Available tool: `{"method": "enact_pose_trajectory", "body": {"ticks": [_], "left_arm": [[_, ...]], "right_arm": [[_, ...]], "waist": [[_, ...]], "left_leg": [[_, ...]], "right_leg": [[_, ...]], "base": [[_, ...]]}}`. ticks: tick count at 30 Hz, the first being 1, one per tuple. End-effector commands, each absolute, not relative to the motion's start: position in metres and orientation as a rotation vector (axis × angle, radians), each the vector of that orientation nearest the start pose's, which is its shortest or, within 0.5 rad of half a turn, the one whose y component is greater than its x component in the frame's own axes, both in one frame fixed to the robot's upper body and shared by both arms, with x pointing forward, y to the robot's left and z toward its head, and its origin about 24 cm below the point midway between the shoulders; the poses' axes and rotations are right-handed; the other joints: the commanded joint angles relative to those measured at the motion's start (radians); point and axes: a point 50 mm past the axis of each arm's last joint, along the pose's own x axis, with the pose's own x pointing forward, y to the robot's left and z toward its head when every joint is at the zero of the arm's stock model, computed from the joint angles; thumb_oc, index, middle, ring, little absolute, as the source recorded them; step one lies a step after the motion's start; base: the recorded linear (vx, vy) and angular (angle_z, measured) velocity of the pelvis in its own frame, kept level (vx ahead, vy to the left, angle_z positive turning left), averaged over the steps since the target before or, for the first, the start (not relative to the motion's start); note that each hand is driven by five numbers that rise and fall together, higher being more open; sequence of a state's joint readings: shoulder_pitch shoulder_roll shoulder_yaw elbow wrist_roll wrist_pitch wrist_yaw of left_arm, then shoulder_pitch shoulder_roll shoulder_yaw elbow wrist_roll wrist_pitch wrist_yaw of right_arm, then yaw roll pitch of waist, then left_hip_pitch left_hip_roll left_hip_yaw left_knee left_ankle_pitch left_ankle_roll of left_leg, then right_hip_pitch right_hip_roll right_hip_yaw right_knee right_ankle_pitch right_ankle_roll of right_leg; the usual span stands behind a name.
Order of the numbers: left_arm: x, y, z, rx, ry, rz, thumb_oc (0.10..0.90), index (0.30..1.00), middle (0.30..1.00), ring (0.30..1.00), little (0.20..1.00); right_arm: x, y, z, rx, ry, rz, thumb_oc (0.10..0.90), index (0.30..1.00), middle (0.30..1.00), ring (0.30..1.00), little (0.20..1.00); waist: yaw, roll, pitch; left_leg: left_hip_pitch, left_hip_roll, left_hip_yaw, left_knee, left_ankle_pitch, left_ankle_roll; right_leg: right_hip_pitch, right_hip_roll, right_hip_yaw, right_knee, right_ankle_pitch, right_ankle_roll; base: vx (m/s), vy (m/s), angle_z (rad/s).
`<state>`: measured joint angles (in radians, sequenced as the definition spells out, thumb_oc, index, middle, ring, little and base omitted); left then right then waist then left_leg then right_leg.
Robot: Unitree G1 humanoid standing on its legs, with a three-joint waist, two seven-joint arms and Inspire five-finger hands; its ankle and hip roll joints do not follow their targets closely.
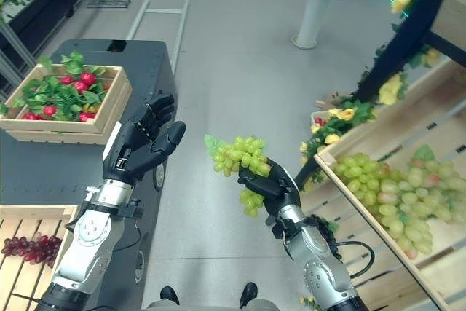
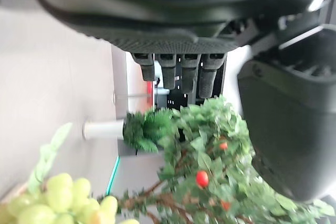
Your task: Pick up the fruits from the basket on one side to the basket on the other side
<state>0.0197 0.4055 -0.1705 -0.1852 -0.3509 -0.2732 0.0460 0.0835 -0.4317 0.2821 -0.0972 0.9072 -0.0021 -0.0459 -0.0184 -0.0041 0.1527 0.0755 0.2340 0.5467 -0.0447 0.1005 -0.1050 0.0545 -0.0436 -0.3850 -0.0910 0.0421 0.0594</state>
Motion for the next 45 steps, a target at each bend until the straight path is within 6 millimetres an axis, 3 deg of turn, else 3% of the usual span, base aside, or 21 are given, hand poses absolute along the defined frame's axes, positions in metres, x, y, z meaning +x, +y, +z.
{"method": "enact_pose_trajectory", "body": {"ticks": [1, 3, 4, 5, 8, 10, 15, 19, 24, 27, 29, 30, 32, 34, 36, 40, 42, 45], "left_arm": [[0.244, 0.170, 0.160, -0.028, -0.687, -0.235, 0.800, 0.900, 0.900, 0.900, 0.900], [0.243, 0.173, 0.160, -0.033, -0.690, -0.216, 0.800, 0.900, 0.900, 0.900, 0.900], [0.242, 0.176, 0.161, -0.041, -0.690, -0.202, 0.800, 0.900, 0.900, 0.900, 0.900], [0.242, 0.177, 0.162, -0.041, -0.691, -0.201, 0.800, 0.900, 0.900, 0.900, 0.900], [0.243, 0.180, 0.164, -0.053, -0.699, -0.177, 0.800, 0.900, 0.900, 0.900, 0.900], [0.242, 0.180, 0.165, -0.053, -0.706, -0.163, 0.800, 0.900, 0.900, 0.900, 0.900], [0.248, 0.173, 0.165, -0.079, -0.687, -0.173, 0.800, 0.900, 0.900, 0.900, 0.900], [0.248, 0.170, 0.166, -0.060, -0.683, -0.225, 0.800, 0.900, 0.900, 0.900, 0.900], [0.250, 0.164, 0.166, -0.058, -0.676, -0.274, 0.800, 0.900, 0.900, 0.900, 0.900], [0.251, 0.160, 0.164, -0.073, -0.654, -0.307, 0.800, 0.900, 0.900, 0.900, 0.900], [0.250, 0.160, 0.163, -0.058, -0.649, -0.301, 0.800, 0.900, 0.900, 0.900, 0.900], [0.248, 0.163, 0.163, -0.044, -0.649, -0.290, 0.800, 0.900, 0.900, 0.900, 0.900], [0.249, 0.168, 0.163, -0.039, -0.644, -0.285, 0.800, 0.900, 0.900, 0.900, 0.900], [0.249, 0.172, 0.164, -0.052, -0.645, -0.275, 0.800, 0.900, 0.900, 0.900, 0.900], [0.250, 0.174, 0.164, -0.055, -0.646, -0.270, 0.800, 0.900, 0.900, 0.900, 0.900], [0.251, 0.175, 0.164, -0.060, -0.639, -0.258, 0.800, 0.900, 0.900, 0.900, 0.900], [0.251, 0.174, 0.162, -0.058, -0.638, -0.240, 0.800, 0.900, 0.900, 0.900, 0.900], [0.250, 0.177, 0.162, -0.067, -0.648, -0.207, 0.800, 0.900, 0.900, 0.900, 0.900]], "right_arm": [[0.248, -0.152, 0.106, 0.567, -0.225, 0.324, 0.400, 0.300, 0.300, 0.300, 0.300], [0.250, -0.153, 0.107, 0.566, -0.213, 0.352, 0.400, 0.300, 0.300, 0.300, 0.300], [0.252, -0.154, 0.108, 0.565, -0.196, 0.366, 0.400, 0.300, 0.300, 0.300, 0.300], [0.252, -0.154, 0.108, 0.565, -0.194, 0.368, 0.400, 0.300, 0.300, 0.300, 0.300], [0.256, -0.151, 0.107, 0.566, -0.164, 0.388, 0.400, 0.300, 0.300, 0.300, 0.300], [0.255, -0.148, 0.105, 0.540, -0.160, 0.385, 0.400, 0.300, 0.300, 0.300, 0.300], [0.254, -0.150, 0.103, 0.573, -0.172, 0.309, 0.400, 0.300, 0.300, 0.300, 0.300], [0.253, -0.153, 0.102, 0.601, -0.171, 0.289, 0.400, 0.300, 0.300, 0.300, 0.300], [0.252, -0.156, 0.099, 0.607, -0.177, 0.263, 0.400, 0.300, 0.300, 0.300, 0.300], [0.251, -0.154, 0.096, 0.603, -0.165, 0.243, 0.400, 0.300, 0.300, 0.300, 0.300], [0.251, -0.150, 0.095, 0.603, -0.158, 0.271, 0.400, 0.300, 0.300, 0.300, 0.300], [0.250, -0.149, 0.096, 0.604, -0.153, 0.304, 0.400, 0.300, 0.300, 0.300, 0.300], [0.252, -0.151, 0.096, 0.597, -0.148, 0.327, 0.400, 0.300, 0.300, 0.300, 0.300], [0.254, -0.151, 0.096, 0.572, -0.150, 0.358, 0.400, 0.300, 0.300, 0.300, 0.300], [0.255, -0.151, 0.097, 0.565, -0.150, 0.370, 0.400, 0.300, 0.300, 0.300, 0.300], [0.256, -0.145, 0.092, 0.543, -0.141, 0.394, 0.400, 0.300, 0.300, 0.300, 0.300], [0.255, -0.139, 0.092, 0.527, -0.133, 0.426, 0.400, 0.300, 0.300, 0.300, 0.300], [0.257, -0.135, 0.093, 0.479, -0.101, 0.470, 0.400, 0.300, 0.300, 0.300, 0.300]], "waist": [[0.032, -0.043, -0.045], [0.051, -0.054, -0.045], [0.063, -0.060, -0.055], [0.064, -0.061, -0.058], [0.077, -0.057, -0.077], [0.076, -0.046, -0.085], [0.035, -0.014, -0.097], [0.025, -0.009, -0.084], [0.019, -0.008, -0.072], [0.012, -0.012, -0.067], [0.016, -0.019, -0.066], [0.025, -0.021, -0.066], [0.037, -0.011, -0.069], [0.054, 0.007, -0.064], [0.061, 0.011, -0.066], [0.079, -0.001, -0.079], [0.086, -0.011, -0.092], [0.087, -0.021, -0.109]], "left_leg": [[-0.127, -0.101, -0.185, -0.021, -0.007, -0.002], [-0.136, -0.135, -0.331, 0.022, -0.035, 0.016], [-0.143, -0.169, -0.443, 0.067, -0.070, 0.022], [-0.147, -0.172, -0.452, 0.071, -0.072, 0.022], [-0.135, -0.230, -0.580, 0.123, -0.127, 0.032], [-0.108, -0.245, -0.610, 0.102, -0.137, 0.041], [-0.014, -0.243, -0.558, 0.007, -0.141, 0.064], [0.012, -0.268, -0.548, -0.004, -0.159, 0.095], [0.015, -0.296, -0.530, 0.005, -0.176, 0.128], [0.019, -0.315, -0.505, 0.000, -0.188, 0.143], [0.029, -0.322, -0.470, -0.016, -0.194, 0.143], [0.038, -0.320, -0.428, -0.039, -0.195, 0.141], [0.029, -0.311, -0.397, -0.043, -0.186, 0.147], [0.013, -0.302, -0.372, -0.037, -0.169, 0.158], [0.007, -0.295, -0.356, -0.036, -0.168, 0.161], [0.006, -0.286, -0.336, -0.041, -0.161, 0.143], [0.009, -0.278, -0.325, -0.043, -0.160, 0.129], [0.017, -0.249, -0.291, -0.043, -0.156, 0.107]], "right_leg": [[0.058, -0.019, 0.057, 0.004, -0.054, 0.029], [0.040, -0.018, 0.132, 0.004, -0.044, 0.017], [0.031, -0.018, 0.200, 0.004, -0.042, 0.012], [0.027, -0.018, 0.205, 0.004, -0.041, 0.012], [0.023, -0.021, 0.295, 0.004, -0.038, 0.015], [0.027, -0.020, 0.326, 0.004, -0.039, 0.023], [0.028, -0.055, 0.329, 0.004, -0.027, 0.065], [-0.012, -0.112, 0.324, 0.062, -0.012, 0.111], [-0.067, -0.158, 0.323, 0.126, 0.005, 0.133], [-0.103, -0.189, 0.319, 0.133, 0.062, 0.142], [-0.130, -0.213, 0.272, 0.125, 0.121, 0.158], [-0.157, -0.223, 0.212, 0.144, 0.148, 0.170], [-0.164, -0.202, 0.158, 0.232, 0.097, 0.161], [-0.163, -0.193, 0.120, 0.421, 0.020, 0.125], [-0.155, -0.199, 0.106, 0.464, 0.004, 0.111], [-0.078, -0.228, 0.064, 0.352, -0.008, 0.108], [-0.021, -0.245, 0.048, 0.237, 0.006, 0.115], [0.035, -0.214, 0.035, 0.100, -0.009, 0.125]], "base": [[-0.07, -0.044, -0.31], [-0.05, 0.001, -0.77], [0.01, 0.036, -0.89], [0.02, 0.069, -0.73], [0.05, 0.151, -0.57], [0.06, 0.285, -1.14], [0.05, 0.300, -0.94], [-0.01, 0.335, -0.16], [-0.02, 0.264, -0.12], [-0.01, 0.226, -0.21], [-0.05, 0.131, -0.38], [-0.09, 0.116, -0.67], [-0.09, 0.098, -0.86], [-0.09, 0.062, -0.92], [-0.07, -0.011, -0.62], [-0.04, -0.143, -0.45], [-0.01, -0.218, -0.63], [0.00, -0.287, -0.42]]}}
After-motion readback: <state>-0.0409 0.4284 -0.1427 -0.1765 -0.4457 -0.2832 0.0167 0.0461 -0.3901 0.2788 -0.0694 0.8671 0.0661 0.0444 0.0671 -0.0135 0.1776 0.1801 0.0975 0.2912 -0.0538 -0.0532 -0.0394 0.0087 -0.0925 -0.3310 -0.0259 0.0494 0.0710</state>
